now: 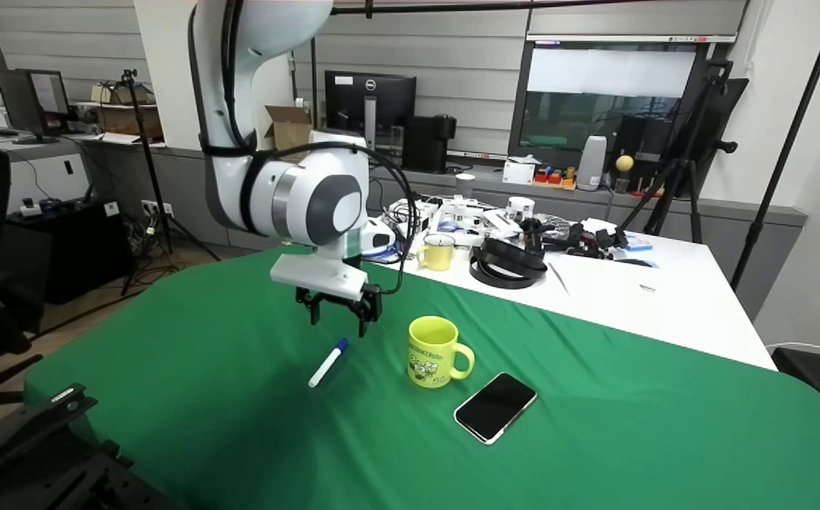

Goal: Put the blue marker inside the yellow mug

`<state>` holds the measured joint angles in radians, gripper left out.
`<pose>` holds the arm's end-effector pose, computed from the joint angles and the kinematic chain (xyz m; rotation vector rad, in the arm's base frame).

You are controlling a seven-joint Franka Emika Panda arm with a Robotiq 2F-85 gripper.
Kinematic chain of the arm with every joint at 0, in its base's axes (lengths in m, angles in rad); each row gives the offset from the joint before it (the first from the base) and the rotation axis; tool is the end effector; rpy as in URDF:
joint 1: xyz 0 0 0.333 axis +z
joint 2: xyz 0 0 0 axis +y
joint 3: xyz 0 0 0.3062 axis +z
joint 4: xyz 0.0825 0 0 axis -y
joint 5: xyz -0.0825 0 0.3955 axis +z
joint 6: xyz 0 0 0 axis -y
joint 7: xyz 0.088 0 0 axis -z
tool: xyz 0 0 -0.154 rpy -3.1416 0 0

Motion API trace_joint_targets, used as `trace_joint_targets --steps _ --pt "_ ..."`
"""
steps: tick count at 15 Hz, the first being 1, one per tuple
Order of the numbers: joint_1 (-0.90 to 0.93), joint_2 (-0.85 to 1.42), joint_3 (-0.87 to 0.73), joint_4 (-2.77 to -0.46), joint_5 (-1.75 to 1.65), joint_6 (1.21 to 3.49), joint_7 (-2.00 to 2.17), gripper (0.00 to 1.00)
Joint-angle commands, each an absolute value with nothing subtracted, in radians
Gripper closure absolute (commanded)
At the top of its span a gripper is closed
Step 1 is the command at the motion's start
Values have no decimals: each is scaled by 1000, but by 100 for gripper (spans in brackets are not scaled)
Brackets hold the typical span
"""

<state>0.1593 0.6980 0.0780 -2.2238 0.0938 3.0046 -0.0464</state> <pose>0.5125 0.1248 0.0012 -3.0547 -0.2618 -0.1163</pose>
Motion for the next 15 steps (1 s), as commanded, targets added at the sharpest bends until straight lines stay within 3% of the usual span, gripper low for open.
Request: trace_joint_targets --steps 1,14,15 --pt "193 753 63 -2203 70 3039 13 0" --pt "238 850 59 -2153 69 3072 14 0" --pt "239 854 57 -2150 68 3074 12 25"
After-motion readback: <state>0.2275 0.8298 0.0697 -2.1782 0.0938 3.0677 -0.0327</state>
